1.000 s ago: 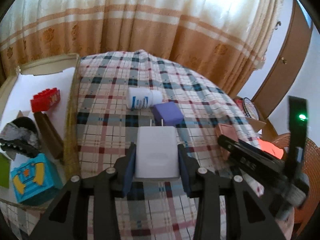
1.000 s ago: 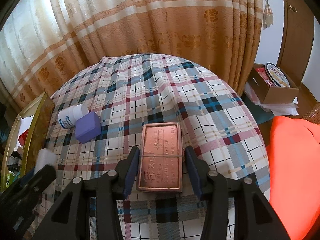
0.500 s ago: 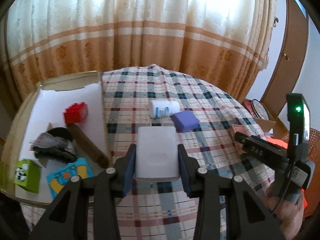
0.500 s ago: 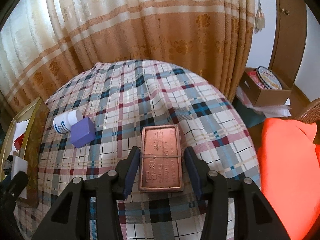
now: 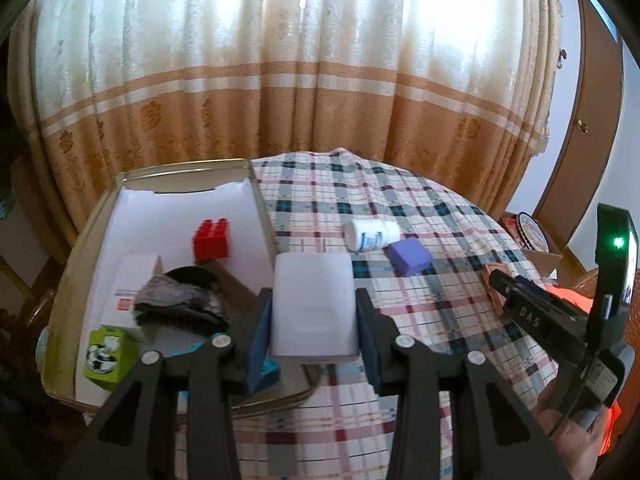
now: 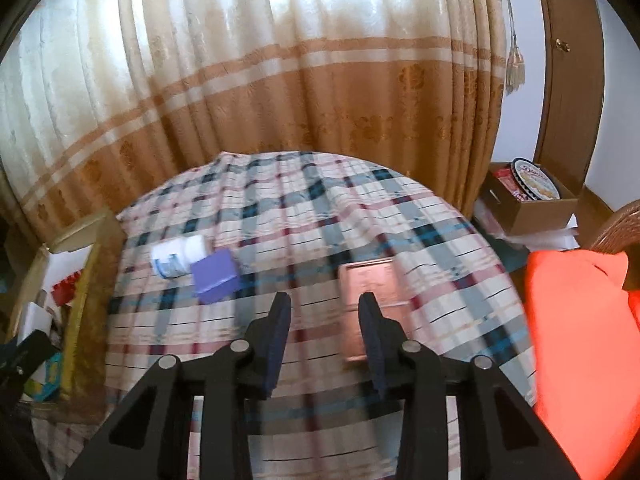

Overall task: Organize rigid objects
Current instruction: 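Carry the charger and copper bar over the box and release them inside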

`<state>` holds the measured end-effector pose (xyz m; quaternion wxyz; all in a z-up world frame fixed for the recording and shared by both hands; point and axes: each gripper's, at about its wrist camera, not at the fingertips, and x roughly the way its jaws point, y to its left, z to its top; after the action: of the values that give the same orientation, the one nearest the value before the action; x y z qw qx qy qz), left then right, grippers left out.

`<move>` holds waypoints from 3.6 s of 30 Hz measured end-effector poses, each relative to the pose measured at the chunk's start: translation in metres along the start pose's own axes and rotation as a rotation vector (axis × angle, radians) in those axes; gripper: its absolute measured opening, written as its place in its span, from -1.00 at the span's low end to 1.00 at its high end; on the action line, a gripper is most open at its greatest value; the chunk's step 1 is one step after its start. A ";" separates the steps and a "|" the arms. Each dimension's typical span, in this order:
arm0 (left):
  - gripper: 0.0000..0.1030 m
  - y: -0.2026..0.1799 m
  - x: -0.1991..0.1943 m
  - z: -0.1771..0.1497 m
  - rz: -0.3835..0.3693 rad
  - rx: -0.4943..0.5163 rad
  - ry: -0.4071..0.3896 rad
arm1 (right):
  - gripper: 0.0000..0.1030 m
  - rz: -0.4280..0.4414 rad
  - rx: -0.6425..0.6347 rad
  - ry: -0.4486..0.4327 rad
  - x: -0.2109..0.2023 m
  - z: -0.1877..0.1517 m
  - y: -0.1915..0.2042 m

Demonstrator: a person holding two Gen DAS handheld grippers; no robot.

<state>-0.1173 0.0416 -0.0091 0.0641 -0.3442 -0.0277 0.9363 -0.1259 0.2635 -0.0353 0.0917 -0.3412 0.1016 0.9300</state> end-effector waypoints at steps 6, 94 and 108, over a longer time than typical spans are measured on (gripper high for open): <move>-0.24 0.022 -0.005 0.000 0.015 -0.039 -0.001 | -0.33 0.055 -0.030 0.008 -0.004 -0.008 0.025; -0.24 0.147 0.011 0.022 0.271 -0.172 0.072 | -0.05 0.366 -0.238 0.034 -0.005 0.049 0.255; -0.24 0.143 0.023 0.018 0.287 -0.148 0.109 | -0.03 0.462 -0.233 0.193 0.032 0.036 0.271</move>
<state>-0.1612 -0.0965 -0.0236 -0.0944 -0.3986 -0.0434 0.9112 -0.2371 0.0146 0.0052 -0.1725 -0.4042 0.0775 0.8949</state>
